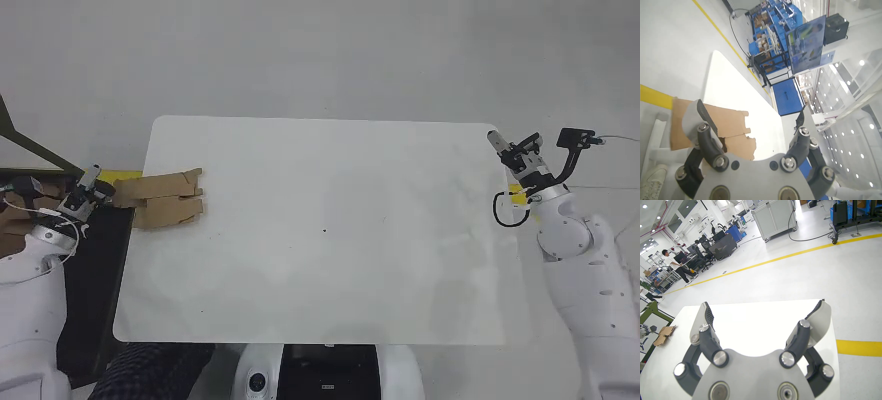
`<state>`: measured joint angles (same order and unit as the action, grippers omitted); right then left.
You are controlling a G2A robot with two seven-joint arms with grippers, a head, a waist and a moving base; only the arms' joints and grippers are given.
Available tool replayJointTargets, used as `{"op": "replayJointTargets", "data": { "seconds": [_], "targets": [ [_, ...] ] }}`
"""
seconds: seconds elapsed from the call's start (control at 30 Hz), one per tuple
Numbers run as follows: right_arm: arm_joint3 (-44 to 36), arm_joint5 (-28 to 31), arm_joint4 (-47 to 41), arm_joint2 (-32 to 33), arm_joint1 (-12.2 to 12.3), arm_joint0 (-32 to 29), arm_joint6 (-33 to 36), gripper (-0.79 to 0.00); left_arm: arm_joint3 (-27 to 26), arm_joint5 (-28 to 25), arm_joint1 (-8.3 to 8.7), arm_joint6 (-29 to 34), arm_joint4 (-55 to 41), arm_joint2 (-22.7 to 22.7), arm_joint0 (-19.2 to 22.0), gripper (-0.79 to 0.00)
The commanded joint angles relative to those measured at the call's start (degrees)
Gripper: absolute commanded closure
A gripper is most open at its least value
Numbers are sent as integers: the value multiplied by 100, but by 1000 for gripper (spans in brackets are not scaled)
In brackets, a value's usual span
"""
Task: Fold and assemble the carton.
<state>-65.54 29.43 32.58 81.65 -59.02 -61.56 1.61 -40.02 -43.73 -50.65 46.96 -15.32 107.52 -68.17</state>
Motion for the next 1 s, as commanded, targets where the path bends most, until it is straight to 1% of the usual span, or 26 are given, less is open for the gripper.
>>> {"op": "replayJointTargets", "data": {
  "seconds": [0.0,0.1,0.2,0.33,0.5,0.63,0.77,0.8,0.83,0.87,0.9,0.97],
  "targets": [
    [0,0,0,0,0,0,0,-785,314,-46,36,-165,112,51,119,-785],
    [0,0,0,0,0,0,0,-785,744,-245,69,-729,484,71,237,-785],
    [0,0,0,0,0,0,0,-785,1091,-187,56,-1163,776,-26,361,-785],
    [0,0,0,0,0,0,0,-785,1437,-58,19,-1712,1366,-273,566,-785],
    [0,0,0,0,0,0,0,-785,1824,96,-91,-1947,1782,-630,934,-785],
    [0,0,0,0,0,0,0,-785,2015,5,-159,-2045,2055,-852,1171,-785],
    [0,0,0,0,0,0,0,-785,2149,-154,-191,-2054,2178,-970,1324,-785],
    [0,0,0,0,0,0,0,-785,2181,-188,-193,-2041,2185,-985,1350,-714],
    [0,0,0,0,0,0,0,-785,2205,-219,-194,-2025,2199,-1000,1372,-456],
    [0,0,0,0,0,0,0,-785,2230,-246,-194,-1983,2213,-1016,1389,-92],
    [0,0,0,0,0,0,0,-785,2247,-281,-193,-1930,2213,-1028,1408,0],
    [0,0,0,0,0,0,0,-785,2284,-343,-186,-1848,2220,-1045,1427,0]
  ]
}}
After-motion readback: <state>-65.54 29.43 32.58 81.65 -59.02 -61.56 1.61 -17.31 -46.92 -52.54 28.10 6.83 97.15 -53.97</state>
